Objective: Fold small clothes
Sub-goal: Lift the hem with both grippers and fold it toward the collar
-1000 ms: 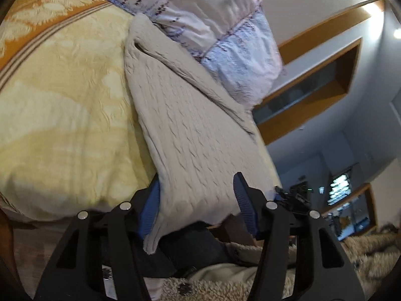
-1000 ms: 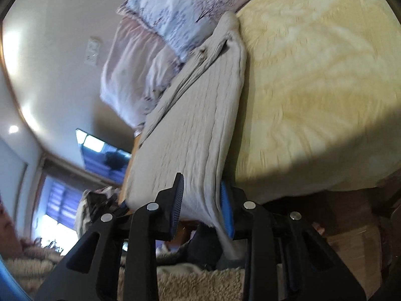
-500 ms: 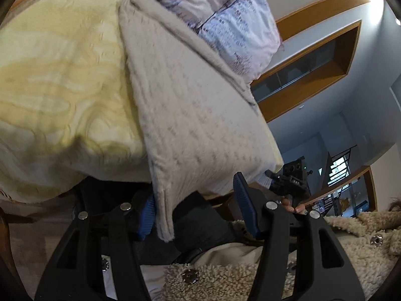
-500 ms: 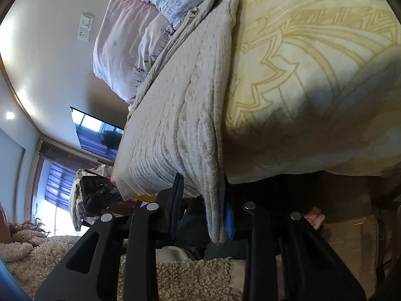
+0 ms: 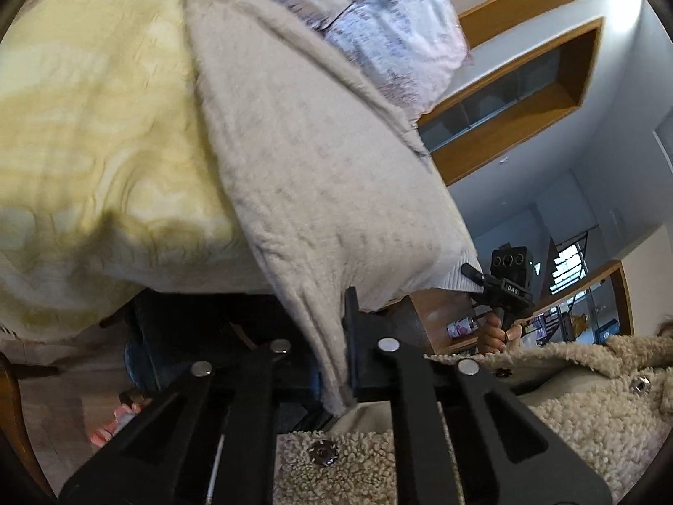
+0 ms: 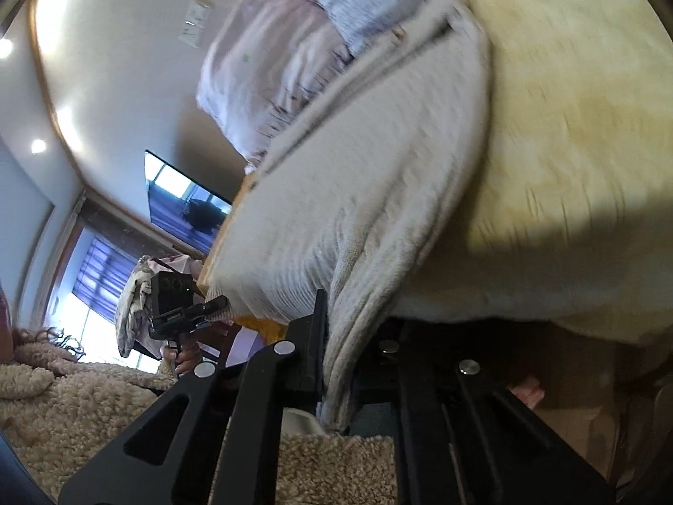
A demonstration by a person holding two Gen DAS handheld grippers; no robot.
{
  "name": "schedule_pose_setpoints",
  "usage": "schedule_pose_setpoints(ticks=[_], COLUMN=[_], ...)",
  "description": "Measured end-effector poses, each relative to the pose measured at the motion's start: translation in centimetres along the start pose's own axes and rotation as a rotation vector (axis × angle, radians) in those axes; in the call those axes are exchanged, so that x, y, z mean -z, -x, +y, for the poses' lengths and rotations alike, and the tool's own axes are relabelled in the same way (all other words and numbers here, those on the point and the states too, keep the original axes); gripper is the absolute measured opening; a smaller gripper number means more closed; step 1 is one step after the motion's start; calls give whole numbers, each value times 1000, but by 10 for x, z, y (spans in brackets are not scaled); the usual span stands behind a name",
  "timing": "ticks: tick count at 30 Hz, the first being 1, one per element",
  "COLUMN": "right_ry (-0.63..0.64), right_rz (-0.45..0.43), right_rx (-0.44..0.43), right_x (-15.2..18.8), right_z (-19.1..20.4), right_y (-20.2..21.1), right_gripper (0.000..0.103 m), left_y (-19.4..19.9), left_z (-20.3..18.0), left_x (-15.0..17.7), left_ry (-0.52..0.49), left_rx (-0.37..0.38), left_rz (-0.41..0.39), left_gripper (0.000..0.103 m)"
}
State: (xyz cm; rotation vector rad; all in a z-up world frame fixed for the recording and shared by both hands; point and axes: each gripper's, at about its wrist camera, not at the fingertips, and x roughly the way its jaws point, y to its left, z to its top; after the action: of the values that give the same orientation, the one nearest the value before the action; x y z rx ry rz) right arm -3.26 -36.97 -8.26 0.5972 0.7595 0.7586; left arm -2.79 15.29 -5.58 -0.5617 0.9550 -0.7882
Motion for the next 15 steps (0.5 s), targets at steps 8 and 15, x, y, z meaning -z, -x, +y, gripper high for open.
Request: schedule_pose_setpoints(ticks=[8, 15], right_ry=[140, 346], right_rz=[-213, -334], right_rx=[126, 451], right_x=[-35, -70], right_z=[43, 77], right_y=[20, 2], right_gripper=[8, 8], left_y=[39, 50], left_z=[-18, -26], left_x=[-34, -93], left_ry=[-77, -70], left_rx=[-7, -150], left_rz=[-151, -266], left_gripper=[7, 7])
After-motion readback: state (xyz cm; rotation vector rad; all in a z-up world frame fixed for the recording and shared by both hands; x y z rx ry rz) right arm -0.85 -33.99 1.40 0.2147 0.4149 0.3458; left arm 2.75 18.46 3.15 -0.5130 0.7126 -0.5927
